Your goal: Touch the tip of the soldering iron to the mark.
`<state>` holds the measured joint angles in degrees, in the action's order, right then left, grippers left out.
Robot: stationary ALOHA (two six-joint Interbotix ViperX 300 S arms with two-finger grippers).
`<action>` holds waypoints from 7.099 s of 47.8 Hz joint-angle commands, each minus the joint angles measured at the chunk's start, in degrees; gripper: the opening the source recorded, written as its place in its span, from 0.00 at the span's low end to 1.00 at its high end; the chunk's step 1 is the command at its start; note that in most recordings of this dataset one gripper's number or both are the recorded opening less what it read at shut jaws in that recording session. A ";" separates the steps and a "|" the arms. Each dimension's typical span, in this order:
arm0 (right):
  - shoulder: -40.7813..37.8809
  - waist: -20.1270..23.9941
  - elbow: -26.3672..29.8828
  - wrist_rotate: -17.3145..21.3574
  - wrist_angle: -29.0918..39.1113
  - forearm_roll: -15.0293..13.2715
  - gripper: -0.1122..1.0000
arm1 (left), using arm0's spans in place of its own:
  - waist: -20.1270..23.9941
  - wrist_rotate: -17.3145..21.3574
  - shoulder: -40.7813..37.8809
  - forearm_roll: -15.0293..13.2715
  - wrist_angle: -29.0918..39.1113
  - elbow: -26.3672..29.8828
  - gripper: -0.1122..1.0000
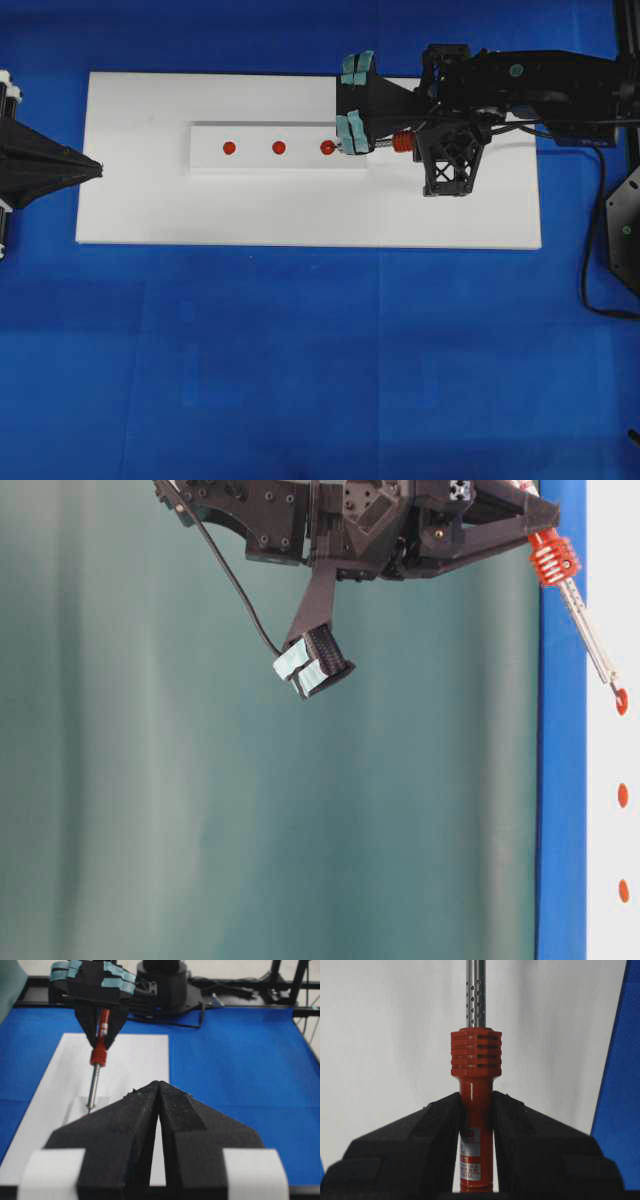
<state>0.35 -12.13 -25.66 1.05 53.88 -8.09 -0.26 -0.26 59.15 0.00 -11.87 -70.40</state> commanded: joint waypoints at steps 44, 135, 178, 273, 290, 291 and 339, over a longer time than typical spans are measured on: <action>7.38 0.00 10.11 -0.09 13.27 -1.05 0.16 | 0.00 -0.09 -0.18 0.09 -0.62 0.62 0.10; 11.43 34.19 8.53 38.67 17.05 -1.93 0.16 | 0.00 -0.88 -0.18 0.18 -1.14 0.62 0.10; 1.85 36.04 15.47 40.34 8.44 -5.01 0.16 | 0.09 -0.97 -0.26 0.09 -1.58 0.62 0.10; -19.34 28.83 10.11 32.34 -31.82 -4.75 0.16 | 0.09 -1.14 -0.18 0.18 -1.41 0.53 0.10; -20.13 28.48 9.23 32.78 -34.01 -4.75 0.16 | 0.09 -1.14 -0.18 0.09 -1.41 0.53 0.10; -20.13 28.48 9.23 32.78 -34.01 -4.75 0.16 | 0.09 -1.14 -0.18 0.18 -1.32 0.53 0.10; -19.25 28.21 11.43 32.78 -28.65 -4.75 0.93 | 0.09 -1.41 -0.18 0.09 -1.32 0.53 0.10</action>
<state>-20.65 16.17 -15.64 33.75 24.17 -12.83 -0.35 -1.49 59.15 0.09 -12.92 -70.40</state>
